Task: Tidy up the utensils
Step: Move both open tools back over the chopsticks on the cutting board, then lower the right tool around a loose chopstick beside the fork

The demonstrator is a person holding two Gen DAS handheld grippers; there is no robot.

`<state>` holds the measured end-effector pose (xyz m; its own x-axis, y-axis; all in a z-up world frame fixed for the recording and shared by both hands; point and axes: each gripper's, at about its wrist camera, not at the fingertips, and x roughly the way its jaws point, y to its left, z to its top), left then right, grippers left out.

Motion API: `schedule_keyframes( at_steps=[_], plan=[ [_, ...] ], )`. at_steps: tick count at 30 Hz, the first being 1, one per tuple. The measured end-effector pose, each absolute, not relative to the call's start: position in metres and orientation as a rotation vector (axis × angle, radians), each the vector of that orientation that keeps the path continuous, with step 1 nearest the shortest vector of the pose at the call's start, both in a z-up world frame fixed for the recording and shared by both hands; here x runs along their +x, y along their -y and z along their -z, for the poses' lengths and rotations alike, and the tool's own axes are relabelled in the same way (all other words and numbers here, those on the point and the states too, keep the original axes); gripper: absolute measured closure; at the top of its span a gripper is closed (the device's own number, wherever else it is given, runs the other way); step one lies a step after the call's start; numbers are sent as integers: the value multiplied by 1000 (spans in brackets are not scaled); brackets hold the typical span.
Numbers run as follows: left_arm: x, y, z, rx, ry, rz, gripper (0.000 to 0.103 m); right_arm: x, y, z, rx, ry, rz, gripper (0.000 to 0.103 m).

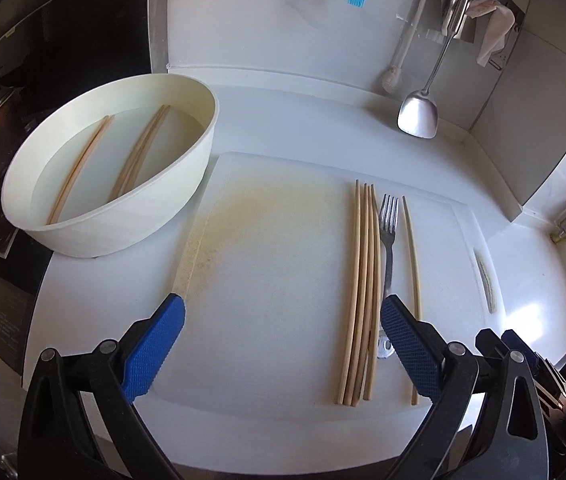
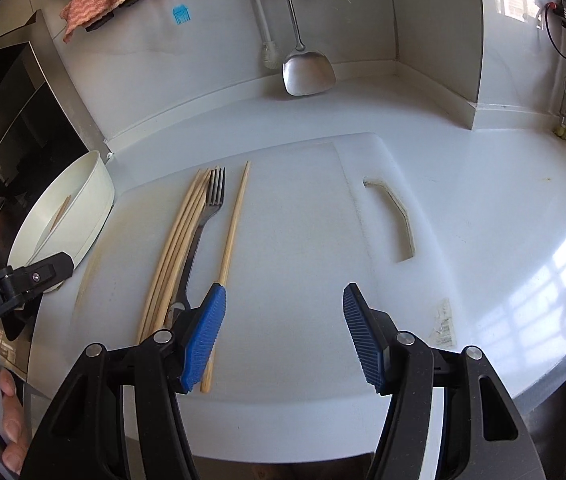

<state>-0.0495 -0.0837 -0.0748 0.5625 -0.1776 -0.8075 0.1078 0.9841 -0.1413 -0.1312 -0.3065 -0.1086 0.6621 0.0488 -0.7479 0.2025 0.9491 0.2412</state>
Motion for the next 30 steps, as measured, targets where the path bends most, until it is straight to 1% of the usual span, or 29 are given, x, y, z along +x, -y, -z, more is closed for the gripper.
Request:
schedule_keyframes(
  at_steps=[6, 12, 30],
  plan=[
    [-35, 89, 96, -76, -892, 184, 7, -107, 295, 122, 284, -799, 102, 44],
    [-24, 94, 114, -46, -883, 195, 7, -89, 284, 133, 232, -777, 120, 44],
    [-13, 97, 124, -35, -886, 204, 7, -78, 257, 146, 72, -777, 143, 46]
  ],
)
